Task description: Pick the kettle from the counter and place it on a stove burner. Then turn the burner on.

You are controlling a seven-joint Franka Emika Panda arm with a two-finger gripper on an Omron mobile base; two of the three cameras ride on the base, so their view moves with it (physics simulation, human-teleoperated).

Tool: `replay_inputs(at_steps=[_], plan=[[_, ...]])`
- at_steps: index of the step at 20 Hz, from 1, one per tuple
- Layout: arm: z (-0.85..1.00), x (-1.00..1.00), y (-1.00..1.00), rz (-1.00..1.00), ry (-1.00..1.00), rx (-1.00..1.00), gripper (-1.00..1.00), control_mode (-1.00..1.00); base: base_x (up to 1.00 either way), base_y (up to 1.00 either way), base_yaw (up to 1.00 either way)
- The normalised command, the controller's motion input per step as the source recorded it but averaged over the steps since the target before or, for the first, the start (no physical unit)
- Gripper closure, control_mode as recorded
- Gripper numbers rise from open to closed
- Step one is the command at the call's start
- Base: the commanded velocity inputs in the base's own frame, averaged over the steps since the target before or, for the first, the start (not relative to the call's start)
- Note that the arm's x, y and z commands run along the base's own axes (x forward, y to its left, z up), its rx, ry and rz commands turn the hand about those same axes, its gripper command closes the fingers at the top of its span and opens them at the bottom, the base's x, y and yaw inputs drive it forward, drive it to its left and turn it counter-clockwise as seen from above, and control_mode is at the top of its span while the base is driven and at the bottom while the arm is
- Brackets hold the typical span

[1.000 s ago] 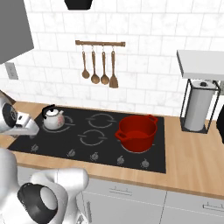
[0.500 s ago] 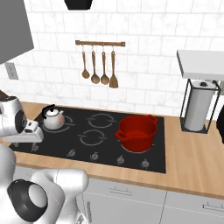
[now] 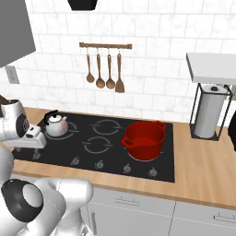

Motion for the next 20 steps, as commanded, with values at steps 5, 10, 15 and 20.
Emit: replay_inputs(at_steps=[5, 10, 15, 20], plan=[[-0.41, 0.35, 0.0, -0.06, 0.01, 0.0, -1.0, -1.0, 0.0, 0.0, 0.0], [-0.51, 0.44, 0.03, -0.07, 0.04, 0.0, -1.0, -1.0, 0.0, 0.0, 0.0], [-0.38, 0.36, 0.14, -0.08, 0.07, 0.0, -1.0, -1.0, 0.0, 0.0, 0.0], [-0.2, 0.15, 0.3, -0.08, 0.08, 0.0, -1.0, -1.0, 0.0, 0.0, 0.0]])
